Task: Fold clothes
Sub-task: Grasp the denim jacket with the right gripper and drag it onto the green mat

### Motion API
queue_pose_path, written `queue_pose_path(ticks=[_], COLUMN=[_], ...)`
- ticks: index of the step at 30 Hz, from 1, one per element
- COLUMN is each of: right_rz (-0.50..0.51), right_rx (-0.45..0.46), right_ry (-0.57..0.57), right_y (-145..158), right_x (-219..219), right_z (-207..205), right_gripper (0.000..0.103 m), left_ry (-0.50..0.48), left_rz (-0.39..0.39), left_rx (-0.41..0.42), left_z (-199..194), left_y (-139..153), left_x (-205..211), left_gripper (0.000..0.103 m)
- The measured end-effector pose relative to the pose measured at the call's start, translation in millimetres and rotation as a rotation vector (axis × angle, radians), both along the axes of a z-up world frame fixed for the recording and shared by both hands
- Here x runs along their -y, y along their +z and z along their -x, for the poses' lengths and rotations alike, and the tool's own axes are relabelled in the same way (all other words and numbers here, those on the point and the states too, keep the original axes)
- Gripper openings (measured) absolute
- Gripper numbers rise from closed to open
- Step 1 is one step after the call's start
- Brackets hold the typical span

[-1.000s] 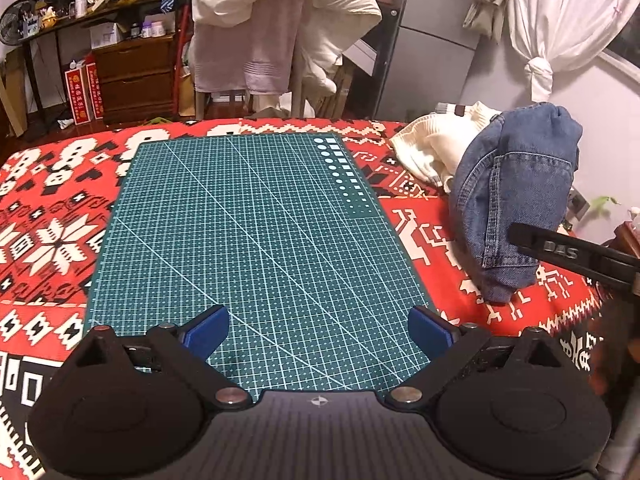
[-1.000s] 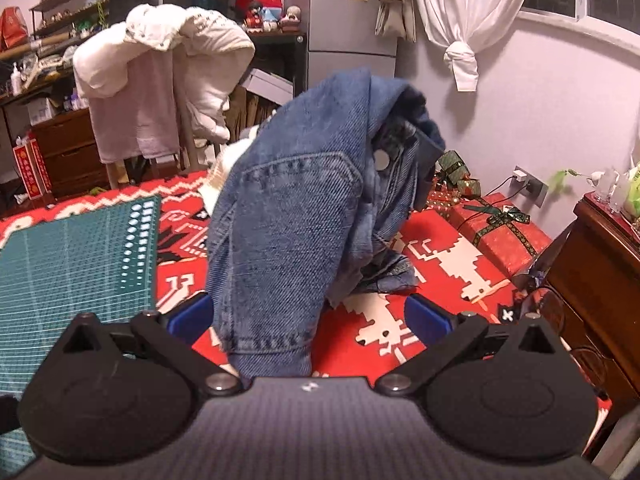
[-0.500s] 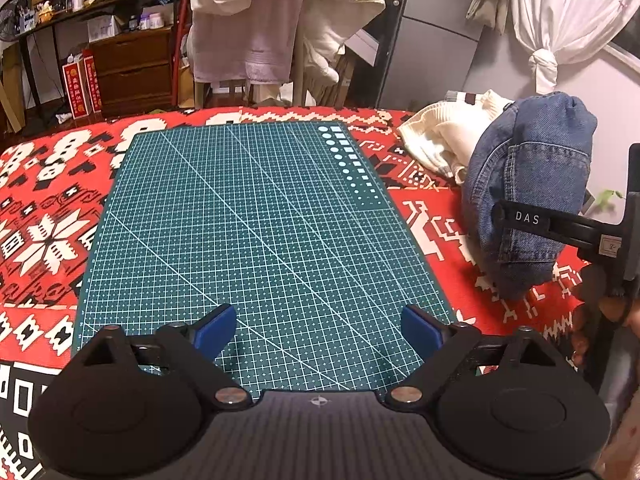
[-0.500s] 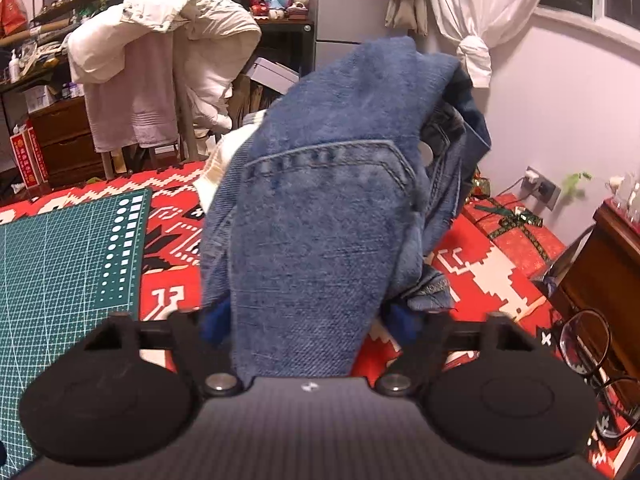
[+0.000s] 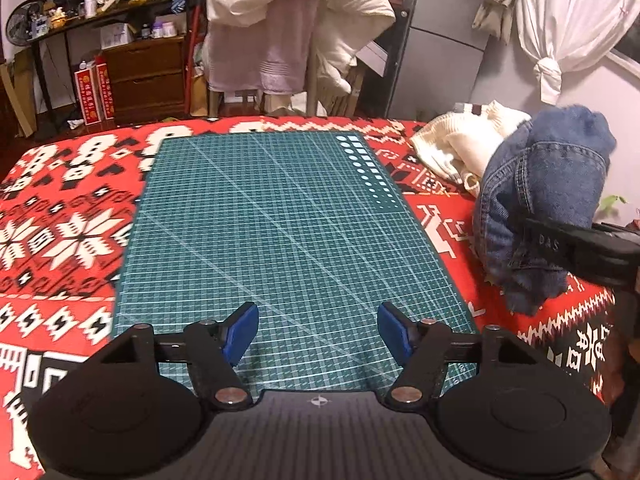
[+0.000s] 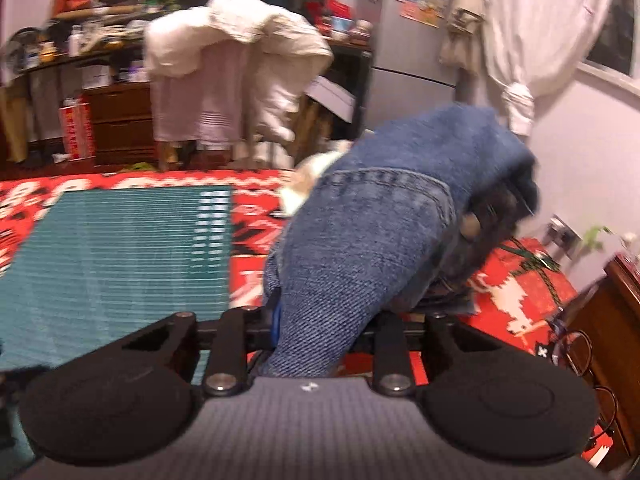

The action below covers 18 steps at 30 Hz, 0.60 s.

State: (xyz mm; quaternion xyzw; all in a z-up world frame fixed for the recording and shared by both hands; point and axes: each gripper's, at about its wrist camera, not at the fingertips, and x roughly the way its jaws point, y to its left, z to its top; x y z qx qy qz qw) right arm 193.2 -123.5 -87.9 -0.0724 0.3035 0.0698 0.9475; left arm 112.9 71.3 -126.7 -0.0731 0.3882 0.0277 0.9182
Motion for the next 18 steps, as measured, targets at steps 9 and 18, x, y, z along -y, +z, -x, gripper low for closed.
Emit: queue_pose_path(ticks=[9,18], right_rz=[-0.023,-0.057], right_rx=[-0.018,-0.067], right_ry=[0.225,0.349], right_y=[23,24], right_x=[-80,-147], right_z=[74,135], right_gripper=[0.025,0.024], left_ry=[0.067,0.142], left_rz=[-0.014,-0.047], left_rx=[0.034,0.06], left_z=[54,108], left_y=[19,33], left_x=[-39,-76], left_gripper=[0.065,0.061])
